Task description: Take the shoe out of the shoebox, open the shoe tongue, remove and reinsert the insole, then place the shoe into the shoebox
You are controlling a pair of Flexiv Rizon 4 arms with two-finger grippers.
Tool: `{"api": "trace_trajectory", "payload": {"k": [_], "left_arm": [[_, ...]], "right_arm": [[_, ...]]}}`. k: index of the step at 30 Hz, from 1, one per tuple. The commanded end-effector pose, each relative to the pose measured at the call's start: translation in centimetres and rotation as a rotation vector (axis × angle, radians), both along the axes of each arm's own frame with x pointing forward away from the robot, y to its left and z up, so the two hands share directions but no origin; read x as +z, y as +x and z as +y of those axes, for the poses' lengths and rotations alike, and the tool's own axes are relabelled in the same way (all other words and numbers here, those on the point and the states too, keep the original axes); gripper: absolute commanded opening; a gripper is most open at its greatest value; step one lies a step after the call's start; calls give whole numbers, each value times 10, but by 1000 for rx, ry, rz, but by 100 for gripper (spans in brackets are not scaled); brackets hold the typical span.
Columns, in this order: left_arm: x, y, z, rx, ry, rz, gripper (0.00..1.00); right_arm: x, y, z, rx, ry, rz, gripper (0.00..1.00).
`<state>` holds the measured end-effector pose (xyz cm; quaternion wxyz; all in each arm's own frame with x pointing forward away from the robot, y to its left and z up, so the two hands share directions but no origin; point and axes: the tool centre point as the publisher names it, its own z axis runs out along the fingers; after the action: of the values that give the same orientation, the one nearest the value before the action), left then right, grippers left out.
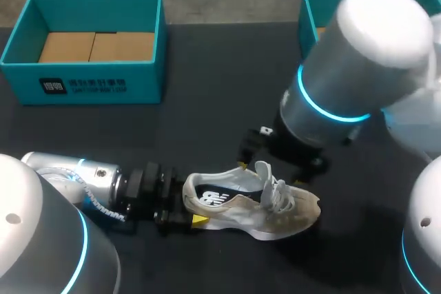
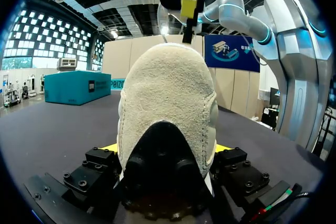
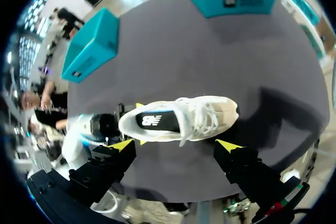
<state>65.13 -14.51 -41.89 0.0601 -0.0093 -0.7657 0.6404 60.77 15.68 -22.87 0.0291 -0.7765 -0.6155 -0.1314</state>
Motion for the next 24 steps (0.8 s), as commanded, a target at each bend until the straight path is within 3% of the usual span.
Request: {"api": "trace_trajectory", "payload": {"k": [1, 2, 3, 4, 11, 17, 20, 24], "left_arm": [[-2, 0, 2, -2, 2, 1, 0], [-2, 0, 2, -2, 2, 1, 0], [-2, 0, 2, -2, 2, 1, 0], [-2, 0, 2, -2, 2, 1, 0], [-2, 0, 2, -2, 2, 1, 0], [-2, 0, 2, -2, 2, 1, 0], [-2, 0, 2, -2, 2, 1, 0], [-2, 0, 2, -2, 2, 1, 0]], "right_arm": [[10, 9, 24, 63, -224, 41, 88], [12, 9, 24, 96, -233, 39, 47], [12, 9, 25, 126, -242, 37, 28], [13, 9, 25, 140, -255, 40, 0], [11, 12, 32, 458, -247, 23, 0], [10, 11, 32, 676, -168, -67, 0], [12, 9, 30, 738, -99, -110, 0], [12, 9, 30, 738, -99, -110, 0]]}}
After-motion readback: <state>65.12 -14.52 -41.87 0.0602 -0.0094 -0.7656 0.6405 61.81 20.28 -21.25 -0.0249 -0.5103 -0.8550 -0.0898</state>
